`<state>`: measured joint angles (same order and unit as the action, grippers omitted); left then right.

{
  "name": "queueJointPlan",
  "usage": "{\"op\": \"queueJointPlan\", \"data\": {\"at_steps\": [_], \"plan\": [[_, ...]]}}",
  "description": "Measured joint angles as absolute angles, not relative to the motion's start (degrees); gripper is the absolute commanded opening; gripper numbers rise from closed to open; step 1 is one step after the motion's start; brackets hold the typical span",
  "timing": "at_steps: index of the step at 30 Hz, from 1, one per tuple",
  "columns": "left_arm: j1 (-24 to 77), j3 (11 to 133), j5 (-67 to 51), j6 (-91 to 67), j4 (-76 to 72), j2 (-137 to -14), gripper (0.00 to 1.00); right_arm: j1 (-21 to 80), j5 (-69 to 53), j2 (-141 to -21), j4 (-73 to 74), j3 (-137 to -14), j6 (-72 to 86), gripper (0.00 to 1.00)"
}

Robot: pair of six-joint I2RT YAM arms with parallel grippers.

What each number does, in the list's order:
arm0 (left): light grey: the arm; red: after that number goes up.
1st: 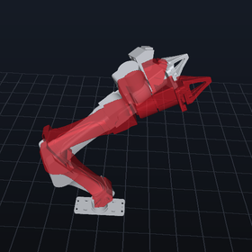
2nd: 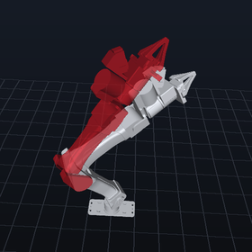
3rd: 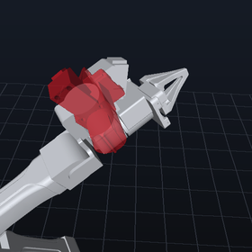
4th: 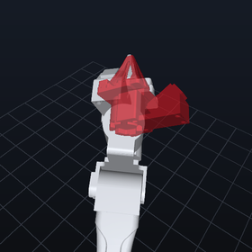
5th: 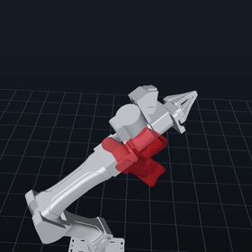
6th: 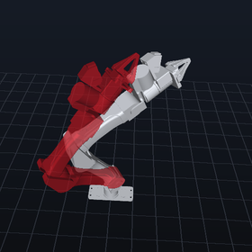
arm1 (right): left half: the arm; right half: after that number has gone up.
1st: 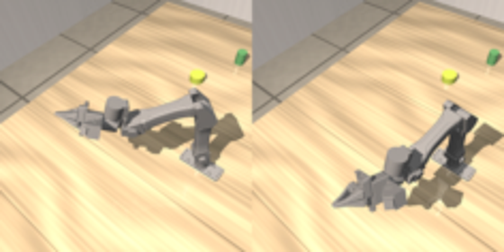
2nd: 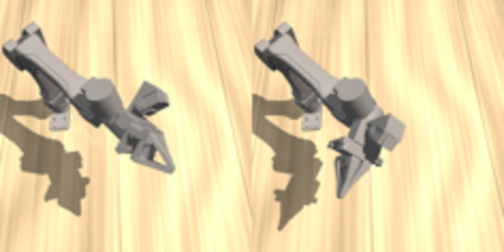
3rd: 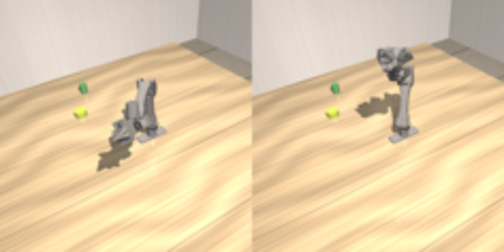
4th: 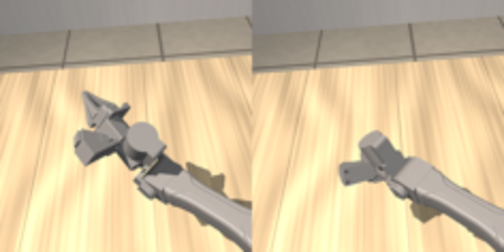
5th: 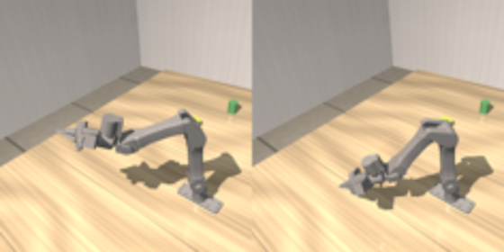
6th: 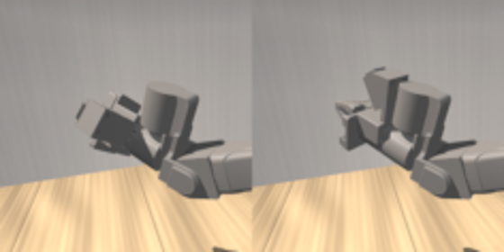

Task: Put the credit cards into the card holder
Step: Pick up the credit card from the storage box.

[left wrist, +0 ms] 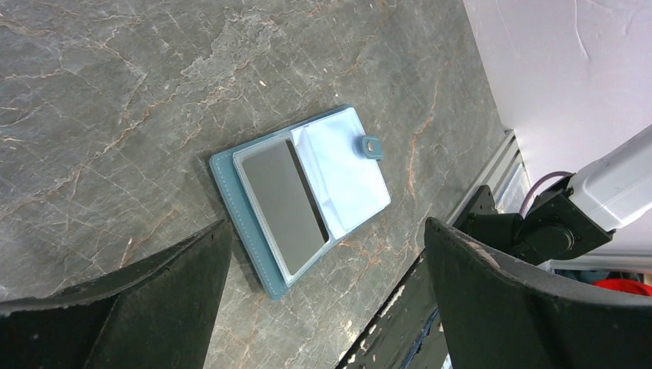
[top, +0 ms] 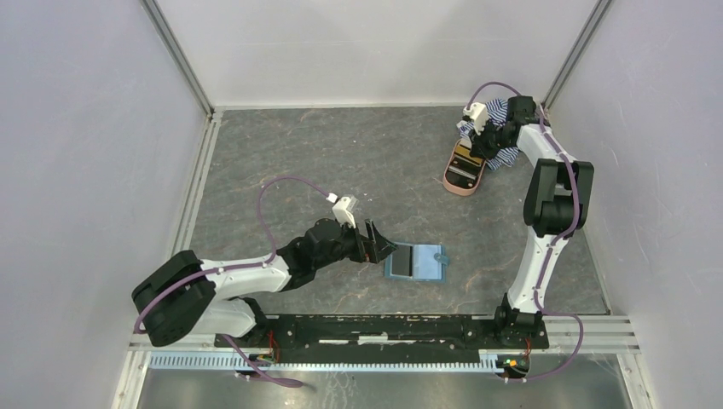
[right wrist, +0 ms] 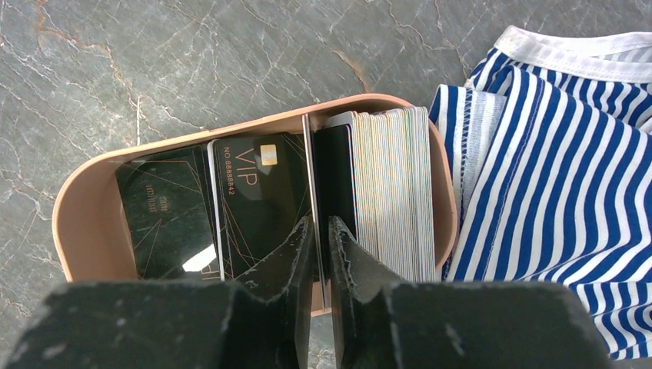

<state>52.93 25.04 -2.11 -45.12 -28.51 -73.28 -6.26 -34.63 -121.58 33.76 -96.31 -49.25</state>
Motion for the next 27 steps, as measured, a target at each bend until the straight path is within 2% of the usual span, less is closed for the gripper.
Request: {"op": "queueJointPlan", "data": {"at_steps": [7,12,27], "plan": [[52.93,25.06,-2.11,-45.17,-28.84,-73.52,1.0,-6.0,-34.54,-121.6,33.19,-96.31,-49.43,0.19],[52.93,25.06,-2.13,-45.19,-28.88,-73.52,1.0,-4.69,-32.86,-121.6,32.69,-96.31,-50.06,0.0],[52.93,25.32,-2.61,-45.19,-29.04,-73.56,1.0,-5.5,-34.5,-120.29,34.92,-97.51,-50.78,0.0]]}}
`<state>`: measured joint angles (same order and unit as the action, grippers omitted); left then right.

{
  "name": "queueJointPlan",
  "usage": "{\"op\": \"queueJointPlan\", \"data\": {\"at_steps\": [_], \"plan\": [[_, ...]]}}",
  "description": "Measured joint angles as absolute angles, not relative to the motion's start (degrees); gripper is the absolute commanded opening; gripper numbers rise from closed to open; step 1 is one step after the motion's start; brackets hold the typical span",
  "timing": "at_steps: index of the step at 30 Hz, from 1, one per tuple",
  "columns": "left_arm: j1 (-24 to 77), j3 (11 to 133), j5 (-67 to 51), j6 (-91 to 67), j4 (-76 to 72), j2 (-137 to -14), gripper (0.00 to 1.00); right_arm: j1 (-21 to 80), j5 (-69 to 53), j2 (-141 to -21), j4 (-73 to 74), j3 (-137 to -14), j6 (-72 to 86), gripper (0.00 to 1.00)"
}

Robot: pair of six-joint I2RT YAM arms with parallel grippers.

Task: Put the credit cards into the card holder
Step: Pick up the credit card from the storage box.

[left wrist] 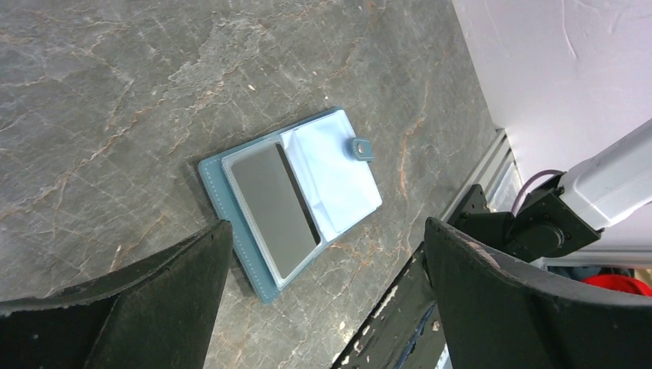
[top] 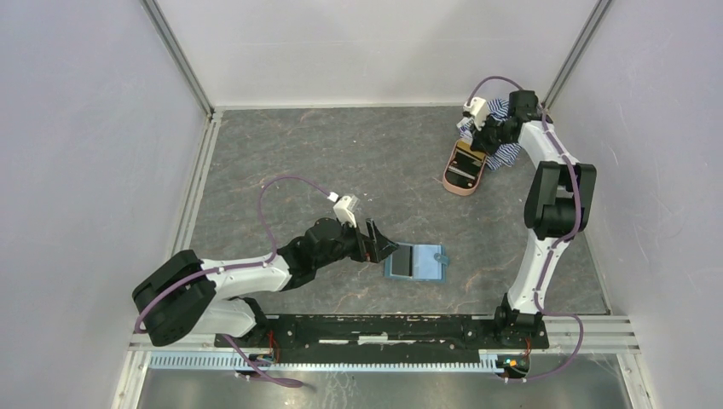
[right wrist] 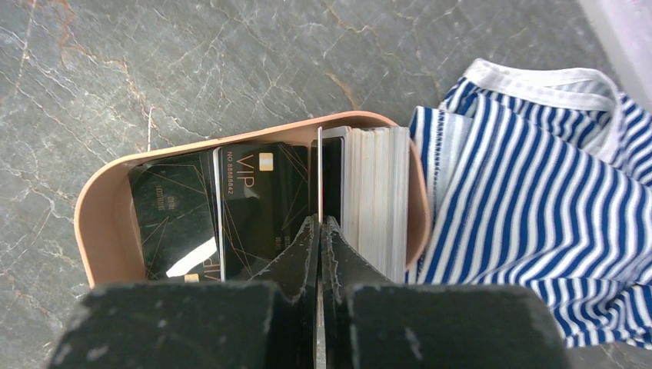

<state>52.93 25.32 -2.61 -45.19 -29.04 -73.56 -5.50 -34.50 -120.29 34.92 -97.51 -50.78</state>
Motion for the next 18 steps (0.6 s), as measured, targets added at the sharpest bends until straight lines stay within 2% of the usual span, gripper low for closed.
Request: {"op": "queueJointPlan", "data": {"at_steps": [11,18], "plan": [[51.92,27.16,-5.45,-45.19,-34.28,-74.63,0.99,-7.97,-41.69,-117.19,35.48,-98.19,-47.42,0.0],[44.66,35.57,-14.0,-47.33,-43.05,-84.75,0.97,-8.56,-49.3,-112.44,34.39,-94.74,-41.19,0.0]]}}
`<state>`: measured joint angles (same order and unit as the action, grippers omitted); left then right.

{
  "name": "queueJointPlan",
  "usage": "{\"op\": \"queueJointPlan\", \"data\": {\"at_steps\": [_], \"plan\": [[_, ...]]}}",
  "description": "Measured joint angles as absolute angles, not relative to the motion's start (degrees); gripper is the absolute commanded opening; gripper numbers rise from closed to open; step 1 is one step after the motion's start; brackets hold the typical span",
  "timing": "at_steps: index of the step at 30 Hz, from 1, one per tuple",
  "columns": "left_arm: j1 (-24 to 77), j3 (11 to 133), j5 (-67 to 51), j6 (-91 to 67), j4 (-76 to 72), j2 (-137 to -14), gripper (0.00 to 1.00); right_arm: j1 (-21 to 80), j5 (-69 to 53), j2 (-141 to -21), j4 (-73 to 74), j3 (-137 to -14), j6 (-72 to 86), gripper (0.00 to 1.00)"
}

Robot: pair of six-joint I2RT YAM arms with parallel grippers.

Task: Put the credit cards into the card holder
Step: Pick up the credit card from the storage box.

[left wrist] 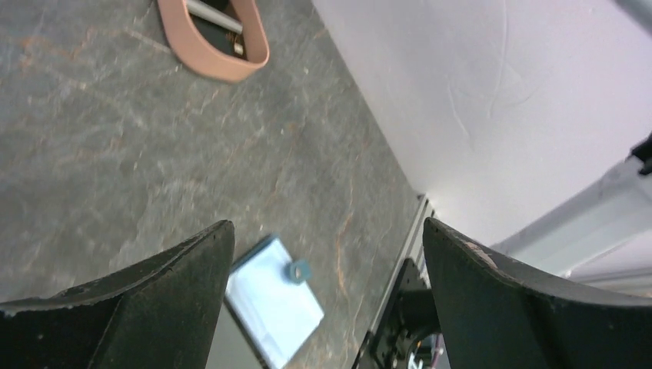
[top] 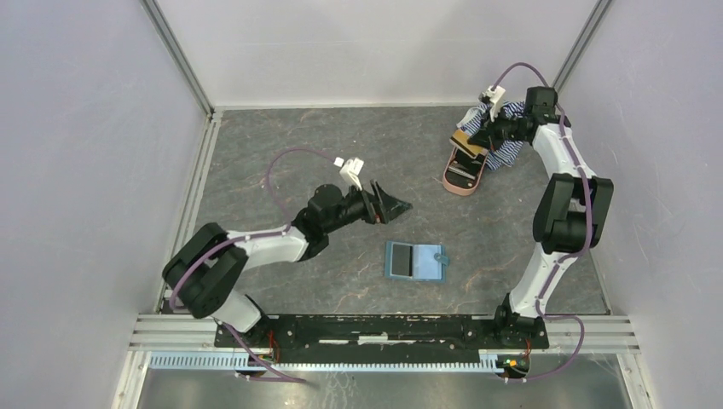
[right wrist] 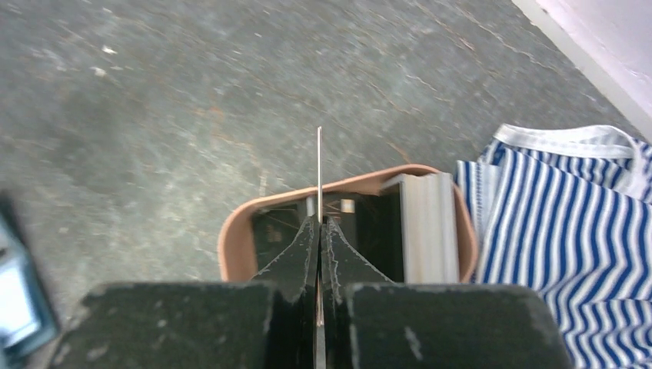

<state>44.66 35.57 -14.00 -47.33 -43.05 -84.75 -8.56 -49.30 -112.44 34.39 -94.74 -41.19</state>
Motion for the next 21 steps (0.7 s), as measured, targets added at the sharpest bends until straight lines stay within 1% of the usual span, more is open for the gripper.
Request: {"op": "queueJointPlan", "data": {"at_steps": [5,6,8,12,16,20,21], "plan": [[42.26,42.68,-18.72,-49.21,-46.54,-92.25,0.95,-8.82,-56.18,-105.82,30.13,-87.02,-33.5,0.0],[41.91,43.68,-19.75,-49.82,-47.7,-93.69,0.94,-8.82,-57.6,-104.33,28.82,-85.19,-31.48,0.0],[41.15,44.82,-21.54,-51.55,-50.41,-96.29,0.89,-8.91,-61.28,-100.68,24.12,-80.14,-25.63,0.0],[39.35,45.74,-25.36,-55.72,-56.97,-101.58,0.85,-8.73,-67.77,-92.2,8.67,-67.24,-8.56,0.0],[38.37,45.8,-27.68,-59.51,-62.63,-104.49,0.8,-8.4,-71.31,-84.01,-8.19,-55.22,9.26,0.0],[38.33,45.8,-29.17,-63.31,-70.54,-105.91,0.73,-7.97,-73.78,-79.33,-18.37,-51.22,21.1,0.0],[38.35,45.8,-29.36,-64.1,-72.29,-106.17,0.72,-7.94,-73.89,-79.22,-18.65,-51.13,21.43,0.0]]}}
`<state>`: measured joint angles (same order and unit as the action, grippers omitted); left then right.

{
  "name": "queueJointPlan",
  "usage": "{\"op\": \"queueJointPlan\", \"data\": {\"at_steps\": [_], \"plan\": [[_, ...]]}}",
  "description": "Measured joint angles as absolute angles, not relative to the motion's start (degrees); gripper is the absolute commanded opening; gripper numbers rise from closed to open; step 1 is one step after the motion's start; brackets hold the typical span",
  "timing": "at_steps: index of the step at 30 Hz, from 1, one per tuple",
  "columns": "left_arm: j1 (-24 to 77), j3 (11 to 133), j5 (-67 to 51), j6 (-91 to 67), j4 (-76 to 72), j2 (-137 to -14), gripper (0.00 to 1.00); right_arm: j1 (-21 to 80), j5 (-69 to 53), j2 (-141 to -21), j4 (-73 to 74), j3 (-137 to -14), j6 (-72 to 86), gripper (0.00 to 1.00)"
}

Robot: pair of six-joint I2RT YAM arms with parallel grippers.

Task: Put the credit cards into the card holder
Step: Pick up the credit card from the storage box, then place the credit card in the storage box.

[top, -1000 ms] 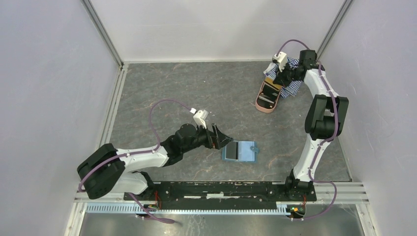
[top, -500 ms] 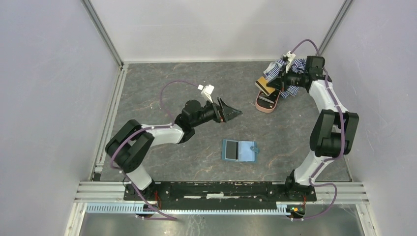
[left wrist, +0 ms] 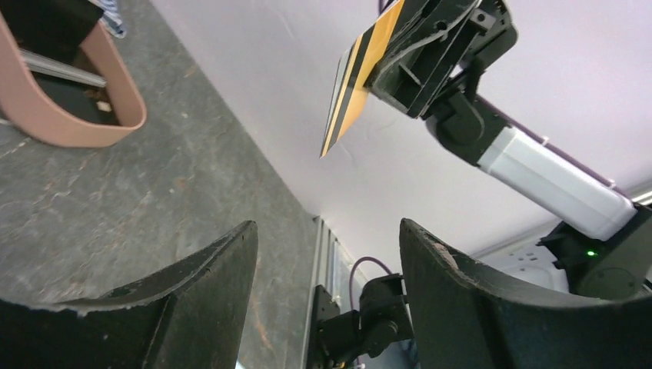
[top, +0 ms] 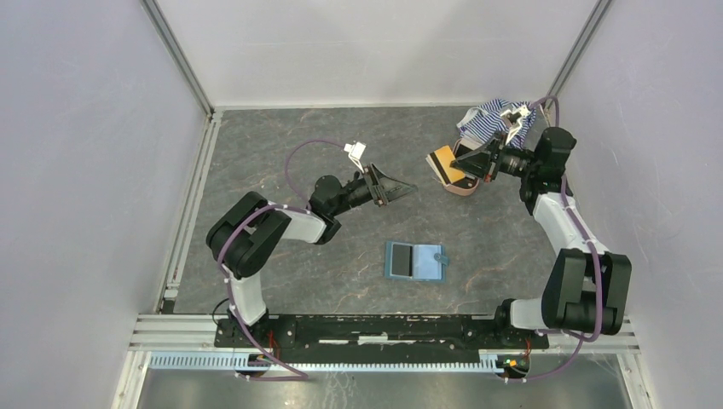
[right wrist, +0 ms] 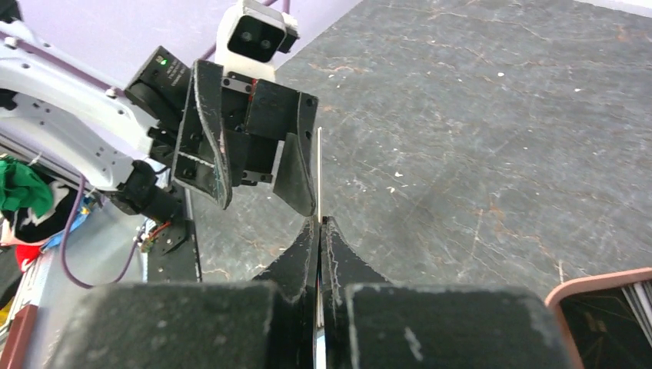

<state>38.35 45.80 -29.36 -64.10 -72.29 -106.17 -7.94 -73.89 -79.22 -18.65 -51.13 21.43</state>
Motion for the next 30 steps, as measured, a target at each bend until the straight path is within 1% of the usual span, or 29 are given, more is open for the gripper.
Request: {"op": "queueJointPlan", "data": {"at_steps": [4,9,10,12,14,21,28,30], "plan": [[38.33,45.98,-30.09,-67.18,-78.81,-107.59,0.65,-7.22,-75.02,-76.88,-22.02,-49.28,26.39,0.0],[38.33,48.03,-30.15,-70.11,-83.35,-109.78,0.57,-6.22,-75.68,-75.44,-23.07,-48.82,29.76,0.0],[38.33,48.77,-30.15,-70.43,-83.88,-110.15,0.57,-6.0,-75.85,-75.24,-23.09,-48.82,30.24,0.0],[38.33,50.02,-30.17,-71.26,-84.44,-110.67,0.55,-5.61,-76.09,-74.96,-23.2,-48.82,31.03,0.0],[38.33,51.24,-30.17,-72.05,-84.84,-111.18,0.49,-5.26,-76.12,-74.91,-23.29,-48.82,31.77,0.0],[38.33,54.08,-30.5,-74.32,-85.43,-113.67,0.37,-4.36,-76.09,-74.89,-23.31,-48.82,33.43,0.0],[38.3,54.83,-31.66,-75.77,-85.73,-114.21,0.31,-3.84,-76.05,-74.91,-23.42,-48.84,34.54,0.0],[38.33,54.87,-31.68,-76.73,-85.86,-114.5,0.28,-3.77,-76.05,-74.91,-23.42,-48.84,34.7,0.0]]}}
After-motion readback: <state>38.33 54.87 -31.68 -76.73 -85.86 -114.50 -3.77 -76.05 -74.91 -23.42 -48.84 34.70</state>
